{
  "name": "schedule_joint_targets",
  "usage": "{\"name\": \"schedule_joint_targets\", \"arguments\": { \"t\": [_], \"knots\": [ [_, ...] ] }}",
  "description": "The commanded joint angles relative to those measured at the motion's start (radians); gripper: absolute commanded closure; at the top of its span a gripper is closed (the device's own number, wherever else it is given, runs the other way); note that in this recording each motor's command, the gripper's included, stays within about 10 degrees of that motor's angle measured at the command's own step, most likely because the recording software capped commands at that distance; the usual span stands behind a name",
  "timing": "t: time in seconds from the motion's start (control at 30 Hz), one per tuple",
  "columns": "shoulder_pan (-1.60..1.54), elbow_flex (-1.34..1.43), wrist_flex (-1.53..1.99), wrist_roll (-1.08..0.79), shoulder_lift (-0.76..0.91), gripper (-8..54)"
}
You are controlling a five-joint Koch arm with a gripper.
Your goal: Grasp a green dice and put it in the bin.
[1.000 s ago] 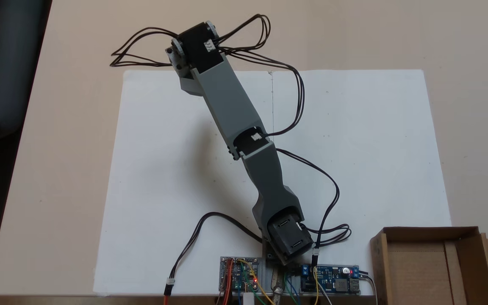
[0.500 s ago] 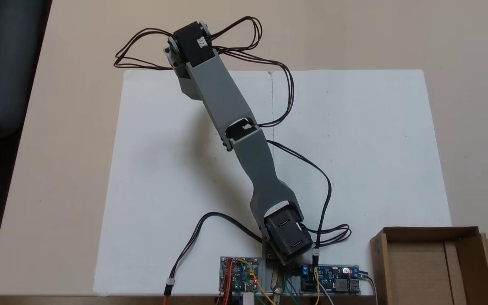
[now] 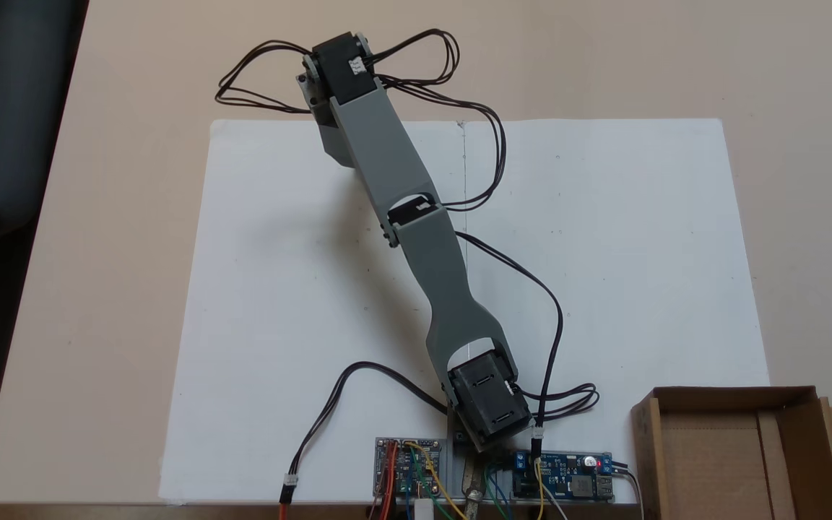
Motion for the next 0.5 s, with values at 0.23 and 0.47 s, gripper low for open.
{"name": "schedule_joint_targets", "arguments": {
  "t": [0.23, 0.47],
  "knots": [
    [-0.002, -0.117, 0.155, 0.040, -0.035, 3.1],
    [0.000, -0.124, 0.135, 0.040, -0.064, 3.1]
  ]
}}
